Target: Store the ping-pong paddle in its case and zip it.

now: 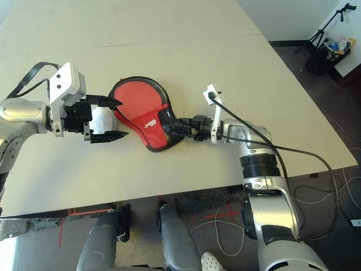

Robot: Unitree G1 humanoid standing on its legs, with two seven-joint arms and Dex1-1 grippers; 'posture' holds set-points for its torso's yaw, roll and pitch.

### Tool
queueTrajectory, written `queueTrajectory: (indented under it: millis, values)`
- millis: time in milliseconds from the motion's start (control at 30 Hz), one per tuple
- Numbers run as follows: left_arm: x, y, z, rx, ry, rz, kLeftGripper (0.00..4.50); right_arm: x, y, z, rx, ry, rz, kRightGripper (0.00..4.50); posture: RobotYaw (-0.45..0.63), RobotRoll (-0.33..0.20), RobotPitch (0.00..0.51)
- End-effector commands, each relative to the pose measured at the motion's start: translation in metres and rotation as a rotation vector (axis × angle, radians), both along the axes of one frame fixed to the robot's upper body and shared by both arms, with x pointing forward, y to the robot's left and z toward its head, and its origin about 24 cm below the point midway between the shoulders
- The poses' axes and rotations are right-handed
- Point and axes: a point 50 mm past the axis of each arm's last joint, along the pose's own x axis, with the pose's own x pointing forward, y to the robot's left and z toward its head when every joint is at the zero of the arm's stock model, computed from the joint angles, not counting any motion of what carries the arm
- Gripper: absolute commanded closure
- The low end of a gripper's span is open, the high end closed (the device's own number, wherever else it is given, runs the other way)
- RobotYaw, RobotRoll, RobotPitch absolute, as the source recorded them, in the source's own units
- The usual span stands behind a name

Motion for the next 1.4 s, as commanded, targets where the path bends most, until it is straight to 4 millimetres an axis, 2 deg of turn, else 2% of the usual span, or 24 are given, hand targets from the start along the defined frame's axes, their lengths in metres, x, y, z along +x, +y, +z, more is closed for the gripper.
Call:
queueTrajectory:
  millis: [33,433,467,533,700,933,1167,1400]
  values:
    - [0.0,-0.001,-0.007,0.016,0.018,-0.011,0.0,-0.005,0.012,-0.017,-0.059,0.108,0.016,0.03,-0.01,0.0,0.26]
    - [0.001,-0.002,-0.007,0.012,0.014,-0.013,0.0,-0.004,-0.002,-0.02,-0.163,0.225,-0.118,0.03,-0.02,0.0,0.256]
    - [0.001,-0.002,-0.007,0.011,0.014,-0.013,0.0,-0.004,-0.003,-0.02,-0.168,0.228,-0.125,0.18,-0.02,0.0,0.256]
    - [0.001,-0.002,-0.007,0.011,0.013,-0.012,0.0,-0.003,-0.005,-0.022,-0.175,0.234,-0.135,0.6,-0.02,0.0,0.257]
    - [0.001,-0.001,-0.007,0.01,0.013,-0.012,0.0,-0.005,-0.007,-0.024,-0.165,0.243,-0.134,2.28,-0.01,0.0,0.261]
    - [0.001,-0.001,-0.007,0.014,0.015,-0.011,0.0,-0.008,-0.011,-0.029,-0.162,0.259,-0.14,4.39,-0.02,0.0,0.265]
    - [0.002,0.0,-0.008,0.021,0.016,-0.013,0.0,-0.016,-0.014,-0.032,-0.136,0.31,-0.138,4.45,-0.02,0.0,0.265]
    - [0.003,-0.002,-0.009,0.025,0.014,-0.016,0.0,-0.039,-0.009,-0.036,-0.126,0.385,-0.097,4.45,-0.02,0.0,0.264]
